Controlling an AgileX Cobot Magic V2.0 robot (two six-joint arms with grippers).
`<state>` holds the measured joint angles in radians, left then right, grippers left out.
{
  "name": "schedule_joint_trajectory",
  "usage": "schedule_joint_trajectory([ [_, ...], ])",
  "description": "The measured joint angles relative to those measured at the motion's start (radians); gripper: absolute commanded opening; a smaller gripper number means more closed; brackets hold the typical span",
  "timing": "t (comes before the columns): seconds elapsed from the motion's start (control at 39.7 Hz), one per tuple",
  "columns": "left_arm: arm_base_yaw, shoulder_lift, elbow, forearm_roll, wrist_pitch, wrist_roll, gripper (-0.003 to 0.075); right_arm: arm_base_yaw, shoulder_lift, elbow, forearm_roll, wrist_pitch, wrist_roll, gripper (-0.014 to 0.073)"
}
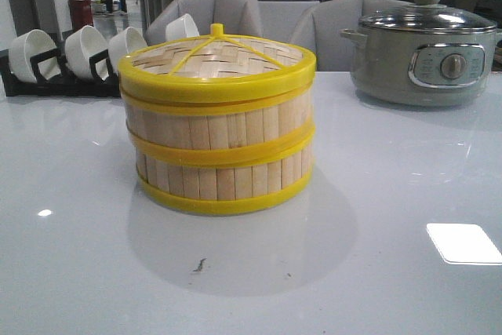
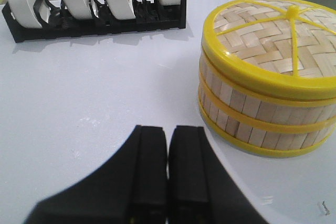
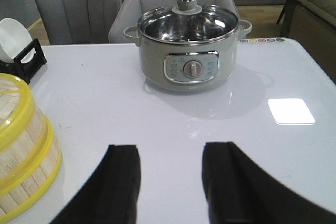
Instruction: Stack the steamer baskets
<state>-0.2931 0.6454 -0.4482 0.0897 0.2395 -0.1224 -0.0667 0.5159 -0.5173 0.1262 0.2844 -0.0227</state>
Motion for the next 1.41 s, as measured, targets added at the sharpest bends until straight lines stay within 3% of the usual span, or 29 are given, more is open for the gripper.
schedule_joint_trajectory([
  [0.81, 0.0, 0.0, 0.0, 0.0, 0.0, 0.0, 0.0083, 0.0, -0.252, 0.27, 0.001, -0.019, 0.0, 0.0387],
  [0.91, 0.0, 0.0, 0.0, 0.0, 0.0, 0.0, 0.0083, 0.0, -0.264, 0.284, 0.001, -0.023, 0.0, 0.0293],
  [1.03, 0.0, 0.0, 0.0, 0.0, 0.0, 0.0, 0.0083, 0.0, -0.265, 0.288, 0.001, -0.027, 0.0, 0.0036],
  [1.41, 0.0, 0.0, 0.0, 0.0, 0.0, 0.0, 0.0083, 0.0, -0.267, 0.288, 0.002, -0.027, 0.0, 0.0051],
])
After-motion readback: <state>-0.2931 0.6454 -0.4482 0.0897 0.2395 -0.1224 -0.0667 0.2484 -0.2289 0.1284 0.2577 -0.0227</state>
